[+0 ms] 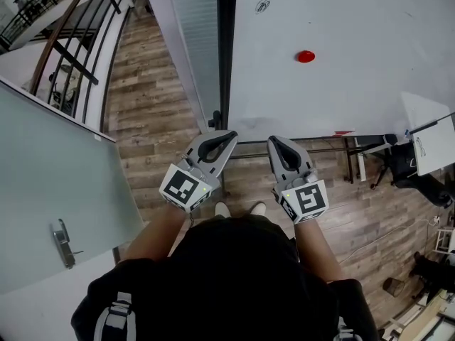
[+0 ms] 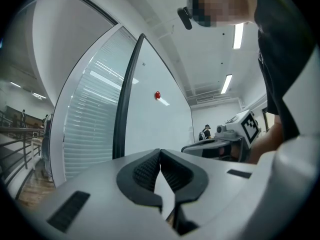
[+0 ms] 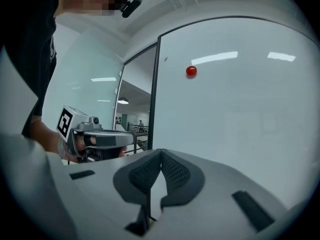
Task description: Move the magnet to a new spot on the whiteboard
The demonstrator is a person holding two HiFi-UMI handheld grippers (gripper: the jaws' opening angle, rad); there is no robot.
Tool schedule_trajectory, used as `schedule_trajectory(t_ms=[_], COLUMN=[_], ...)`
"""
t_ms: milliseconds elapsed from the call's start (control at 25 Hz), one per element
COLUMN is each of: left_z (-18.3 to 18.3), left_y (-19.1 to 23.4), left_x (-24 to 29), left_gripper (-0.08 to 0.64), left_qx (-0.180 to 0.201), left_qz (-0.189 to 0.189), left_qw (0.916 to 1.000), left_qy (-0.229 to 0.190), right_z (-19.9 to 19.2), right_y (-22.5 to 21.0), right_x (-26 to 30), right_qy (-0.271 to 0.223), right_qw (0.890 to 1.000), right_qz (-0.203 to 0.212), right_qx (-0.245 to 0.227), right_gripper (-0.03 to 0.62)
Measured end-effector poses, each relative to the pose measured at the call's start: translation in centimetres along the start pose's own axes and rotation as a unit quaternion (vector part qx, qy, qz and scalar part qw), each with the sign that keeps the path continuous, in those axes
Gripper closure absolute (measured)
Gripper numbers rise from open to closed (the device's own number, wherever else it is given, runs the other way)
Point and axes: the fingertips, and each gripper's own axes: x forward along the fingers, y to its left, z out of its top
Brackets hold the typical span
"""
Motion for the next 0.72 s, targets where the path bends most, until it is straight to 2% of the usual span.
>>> schedule_trajectory(t_ms=[240,360,720], left_z=[1.0,1.7,3.8], left_y=[0.1,0.2,0.1], left_x=[1.6,2.1,3.4], left_gripper=[0.555,0.555,0.555], left_qx=[0.012,0.023,0.031], left_qz=[0.014,0.024,0.039], left_qw=[0.9998,0.9995,0.9985], left_qy=[-0.003,-0.005,-0.022], right_z=[2.1,4.2,9.9], right_y=[-2.4,-3.1,-4.2], right_x=[0.2,0.4,0.4], right_qy=[-0.025,-0.054,-0.145], right_qw=[0.998,0.996,0.984], right_qz=[-0.026,-0.032,-0.045], right_qx=[-0.046,-0.068,-0.096], right_gripper=[0.592,0.592,0.592])
